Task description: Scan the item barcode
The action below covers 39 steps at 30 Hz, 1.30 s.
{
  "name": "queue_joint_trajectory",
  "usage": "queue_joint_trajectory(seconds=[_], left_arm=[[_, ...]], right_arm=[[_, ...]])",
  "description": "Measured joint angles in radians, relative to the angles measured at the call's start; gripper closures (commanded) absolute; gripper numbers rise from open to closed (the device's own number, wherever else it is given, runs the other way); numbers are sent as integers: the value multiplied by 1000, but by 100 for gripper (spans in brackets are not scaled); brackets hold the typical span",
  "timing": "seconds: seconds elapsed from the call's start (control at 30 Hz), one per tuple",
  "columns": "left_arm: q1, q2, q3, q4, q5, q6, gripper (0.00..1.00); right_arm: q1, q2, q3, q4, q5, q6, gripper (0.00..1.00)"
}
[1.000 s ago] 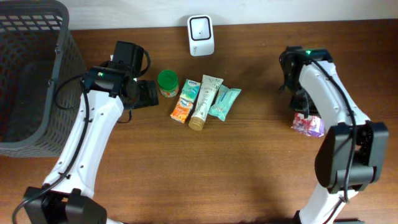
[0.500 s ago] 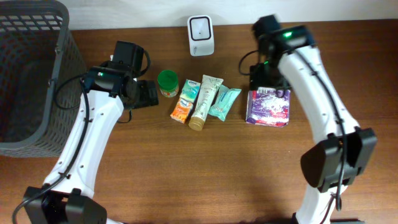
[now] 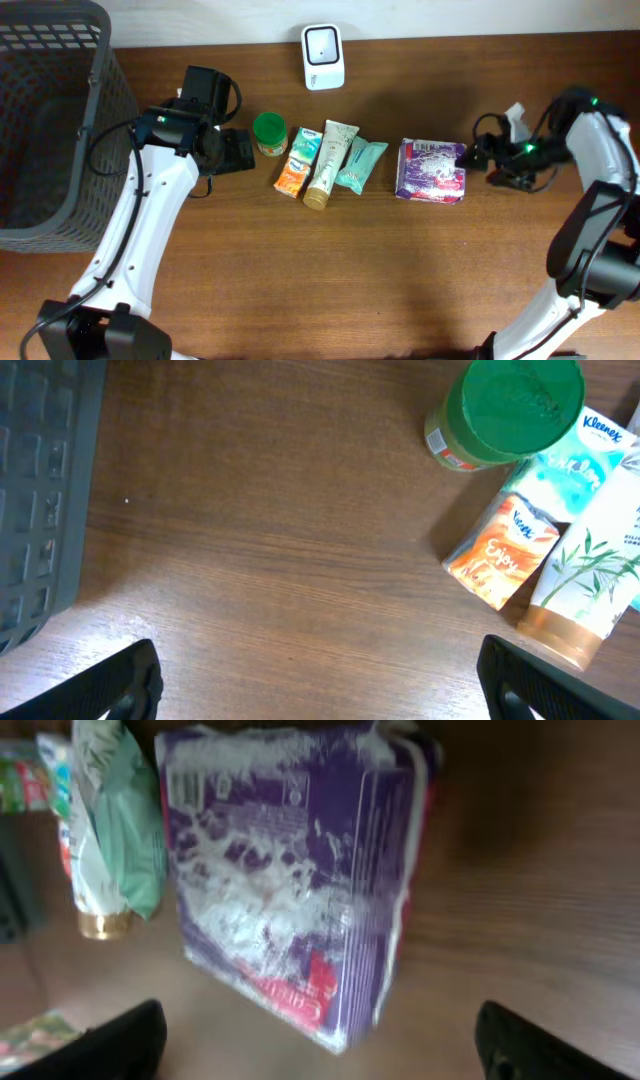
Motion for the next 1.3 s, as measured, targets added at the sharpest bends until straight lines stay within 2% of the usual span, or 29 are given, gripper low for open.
queue_joint_trajectory(seconds=[0.07, 0.17, 0.2, 0.23, 0.27, 0.3, 0.33, 0.43, 0.53, 0.63, 0.7, 0.77, 0.8, 0.87, 0.93, 1.07, 1.17, 1.23, 1.3], left_arm=[[0, 0, 0, 2, 0, 0, 1], [0, 0, 0, 0, 0, 0, 1], [0, 0, 0, 0, 0, 0, 1], [0, 0, 0, -1, 0, 0, 1], [0, 0, 0, 0, 0, 0, 1], [0, 0, 0, 0, 0, 0, 1], [0, 0, 0, 0, 0, 0, 1], [0, 0, 0, 0, 0, 0, 1], [0, 0, 0, 1, 0, 0, 1], [0, 0, 0, 1, 0, 0, 1], [0, 0, 0, 0, 0, 0, 1], [0, 0, 0, -1, 0, 0, 1], [0, 0, 0, 0, 0, 0, 1], [0, 0, 0, -1, 0, 0, 1], [0, 0, 0, 0, 0, 0, 1], [0, 0, 0, 0, 0, -2, 1], [0, 0, 0, 0, 0, -2, 1], [0, 0, 0, 0, 0, -2, 1], [0, 0, 0, 1, 0, -3, 1]], right_arm=[[1, 3, -113, 152, -79, 23, 17], [1, 3, -214, 286, -117, 83, 18], [1, 3, -236, 318, -121, 97, 22], [1, 3, -257, 344, -126, 106, 30], [1, 3, -271, 352, -134, 117, 73], [3, 3, -277, 359, -137, 121, 90], [5, 3, -283, 359, -139, 128, 96], [11, 3, -259, 252, -138, 169, 96], [22, -6, -120, 82, -42, 183, 96], [81, -42, 113, -110, 239, 274, 96], [187, -61, 245, -253, 583, 418, 96], [327, -80, 272, -352, 910, 578, 96], [373, -80, 266, -367, 1008, 628, 96], [462, -79, 242, -356, 1145, 709, 96], [520, -74, 198, -325, 1204, 750, 96], [621, 13, 113, -252, 1233, 804, 79], [692, 24, 115, -201, 1140, 813, 41], [732, 24, 164, -197, 1061, 800, 6], [754, 24, 270, -217, 977, 750, 1]])
